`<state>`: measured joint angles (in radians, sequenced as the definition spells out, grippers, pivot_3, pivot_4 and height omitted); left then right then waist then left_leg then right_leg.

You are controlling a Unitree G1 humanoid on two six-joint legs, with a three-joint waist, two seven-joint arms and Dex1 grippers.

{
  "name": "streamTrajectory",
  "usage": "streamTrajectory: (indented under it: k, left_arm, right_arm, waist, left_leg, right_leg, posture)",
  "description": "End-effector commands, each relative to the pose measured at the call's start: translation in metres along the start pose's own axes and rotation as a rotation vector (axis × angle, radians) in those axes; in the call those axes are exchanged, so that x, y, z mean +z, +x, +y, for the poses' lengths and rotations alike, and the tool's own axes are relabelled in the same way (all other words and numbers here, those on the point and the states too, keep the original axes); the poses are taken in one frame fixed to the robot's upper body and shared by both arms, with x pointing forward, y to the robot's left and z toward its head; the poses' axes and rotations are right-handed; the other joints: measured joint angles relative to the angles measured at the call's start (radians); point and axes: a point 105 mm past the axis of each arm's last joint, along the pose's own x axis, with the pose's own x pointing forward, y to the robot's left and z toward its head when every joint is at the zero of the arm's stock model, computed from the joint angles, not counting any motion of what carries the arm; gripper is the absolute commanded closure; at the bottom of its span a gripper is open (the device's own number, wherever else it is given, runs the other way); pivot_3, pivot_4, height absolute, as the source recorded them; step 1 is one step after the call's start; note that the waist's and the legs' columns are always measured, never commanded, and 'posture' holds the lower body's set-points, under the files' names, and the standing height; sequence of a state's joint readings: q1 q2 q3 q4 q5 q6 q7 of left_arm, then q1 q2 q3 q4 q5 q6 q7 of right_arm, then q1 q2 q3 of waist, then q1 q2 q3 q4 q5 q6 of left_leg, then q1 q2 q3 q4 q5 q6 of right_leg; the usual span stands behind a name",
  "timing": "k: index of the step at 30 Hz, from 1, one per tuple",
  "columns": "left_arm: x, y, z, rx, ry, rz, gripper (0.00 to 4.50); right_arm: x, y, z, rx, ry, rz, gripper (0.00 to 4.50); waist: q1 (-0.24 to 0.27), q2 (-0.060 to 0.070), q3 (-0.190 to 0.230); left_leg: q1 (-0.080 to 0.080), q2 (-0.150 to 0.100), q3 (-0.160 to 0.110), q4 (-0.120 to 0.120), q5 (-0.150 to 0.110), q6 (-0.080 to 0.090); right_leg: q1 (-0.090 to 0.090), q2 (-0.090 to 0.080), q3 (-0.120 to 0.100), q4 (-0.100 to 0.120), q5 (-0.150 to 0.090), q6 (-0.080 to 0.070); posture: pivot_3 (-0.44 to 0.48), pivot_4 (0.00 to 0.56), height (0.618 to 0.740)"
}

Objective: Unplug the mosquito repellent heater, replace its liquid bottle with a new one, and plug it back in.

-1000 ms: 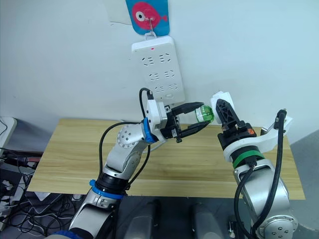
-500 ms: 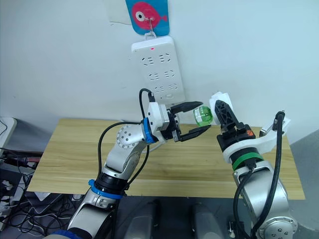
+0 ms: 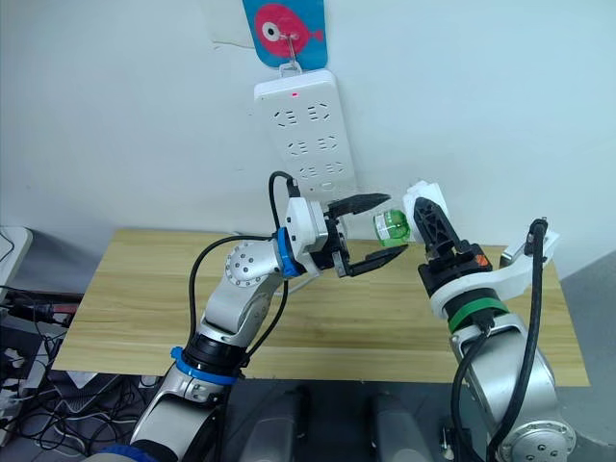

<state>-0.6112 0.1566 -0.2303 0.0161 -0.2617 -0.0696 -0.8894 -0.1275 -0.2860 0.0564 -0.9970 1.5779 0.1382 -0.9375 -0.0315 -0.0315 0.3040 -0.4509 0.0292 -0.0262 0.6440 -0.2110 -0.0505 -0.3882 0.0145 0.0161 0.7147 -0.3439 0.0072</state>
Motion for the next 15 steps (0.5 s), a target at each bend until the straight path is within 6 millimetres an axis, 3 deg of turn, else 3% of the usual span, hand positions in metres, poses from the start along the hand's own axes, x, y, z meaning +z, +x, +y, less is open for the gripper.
streamTrajectory:
  k: [1, 3, 8, 15]
  left_arm:
    - [0.0048, -0.0008, -0.0016, -0.009, 0.010, -0.018, 1.81]
    - [0.0042, -0.0014, -0.0015, -0.009, 0.008, -0.016, 2.25]
    - [0.0047, -0.0011, -0.0020, -0.004, -0.029, -0.020, 2.25]
    - [0.0078, -0.0006, 0.0029, 0.029, -0.239, -0.027, 2.25]
  right_arm:
    - [0.0060, -0.0084, 0.0106, 0.064, 0.018, -0.029, 1.57]
    - [0.0057, -0.0087, 0.0101, 0.065, 0.018, -0.029, 1.57]
    - [0.0053, -0.0089, 0.0100, 0.068, 0.017, -0.027, 1.57]
    - [0.0063, -0.0078, 0.0132, 0.074, 0.009, -0.031, 1.57]
  waist:
    - [0.000, 0.000, 0.000]
    - [0.000, 0.000, 0.000]
    - [0.000, 0.000, 0.000]
    - [0.000, 0.000, 0.000]
  left_leg:
    - [0.000, 0.000, 0.000, 0.000, 0.000, 0.000]
    - [0.000, 0.000, 0.000, 0.000, 0.000, 0.000]
    - [0.000, 0.000, 0.000, 0.000, 0.000, 0.000]
    - [0.000, 0.000, 0.000, 0.000, 0.000, 0.000]
  right_leg:
    - [0.000, 0.000, 0.000, 0.000, 0.000, 0.000]
    - [0.000, 0.000, 0.000, 0.000, 0.000, 0.000]
    - [0.000, 0.000, 0.000, 0.000, 0.000, 0.000]
    - [0.000, 0.000, 0.000, 0.000, 0.000, 0.000]
  posture:
    - [-0.010, 0.319, 0.740]
    - [-0.010, 0.319, 0.740]
    - [-0.009, 0.319, 0.740]
    - [-0.009, 0.317, 0.740]
